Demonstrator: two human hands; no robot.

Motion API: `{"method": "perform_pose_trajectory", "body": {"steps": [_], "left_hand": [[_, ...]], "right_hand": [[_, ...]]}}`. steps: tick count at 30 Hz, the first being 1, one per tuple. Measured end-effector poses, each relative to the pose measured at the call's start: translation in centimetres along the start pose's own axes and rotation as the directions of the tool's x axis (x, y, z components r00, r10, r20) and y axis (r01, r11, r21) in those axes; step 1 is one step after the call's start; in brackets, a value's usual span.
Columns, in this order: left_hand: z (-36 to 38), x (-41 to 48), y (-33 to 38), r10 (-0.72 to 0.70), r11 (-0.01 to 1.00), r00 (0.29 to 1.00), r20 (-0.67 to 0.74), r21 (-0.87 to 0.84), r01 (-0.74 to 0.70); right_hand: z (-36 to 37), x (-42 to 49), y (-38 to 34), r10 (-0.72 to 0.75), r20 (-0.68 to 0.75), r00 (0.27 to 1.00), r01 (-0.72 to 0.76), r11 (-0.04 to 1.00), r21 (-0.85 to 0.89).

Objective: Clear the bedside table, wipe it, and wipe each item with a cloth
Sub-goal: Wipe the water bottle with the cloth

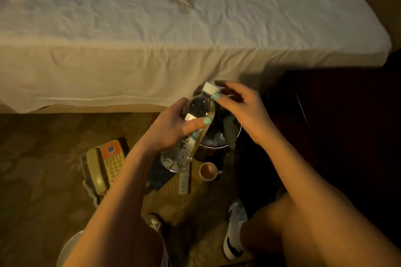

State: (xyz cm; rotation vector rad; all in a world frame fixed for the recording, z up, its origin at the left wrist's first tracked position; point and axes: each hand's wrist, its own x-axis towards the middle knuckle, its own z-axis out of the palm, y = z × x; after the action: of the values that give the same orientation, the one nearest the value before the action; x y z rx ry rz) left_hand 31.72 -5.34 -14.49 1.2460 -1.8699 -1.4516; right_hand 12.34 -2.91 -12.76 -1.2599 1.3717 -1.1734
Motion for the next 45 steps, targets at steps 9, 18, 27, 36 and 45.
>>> {"method": "perform_pose_trajectory", "body": {"steps": [9, 18, 27, 36, 45], "left_hand": [[-0.5, 0.9, -2.7, -0.168, 0.985, 0.982, -0.082, 0.022, 0.17], [-4.1, 1.2, -9.0, -0.286, 0.942, 0.942, -0.174, 0.129, 0.31], [-0.7, 8.3, -13.1, -0.341, 0.937, 0.921, -0.19, 0.015, 0.35], [-0.7, 9.1, -17.9, -0.438, 0.898, 0.884, -0.163, -0.041, 0.437], [-0.3, 9.6, -19.1, -0.429, 0.9, 0.895, -0.123, 0.023, 0.435]], "right_hand": [[-0.2, 2.4, 3.5, 0.267, -0.112, 0.957, -0.257, 0.961, 0.1], [-0.2, 7.9, 11.3, 0.438, 0.017, 0.899, -0.375, 0.789, -0.487], [2.1, 14.2, 22.8, 0.572, 0.17, 0.802, -0.306, 0.638, -0.706], [6.2, 17.4, 32.7, 0.778, 0.175, 0.603, -0.121, 0.307, -0.944], [5.4, 15.7, 38.8, 0.664, 0.08, 0.743, -0.19, 0.323, -0.927]]}}
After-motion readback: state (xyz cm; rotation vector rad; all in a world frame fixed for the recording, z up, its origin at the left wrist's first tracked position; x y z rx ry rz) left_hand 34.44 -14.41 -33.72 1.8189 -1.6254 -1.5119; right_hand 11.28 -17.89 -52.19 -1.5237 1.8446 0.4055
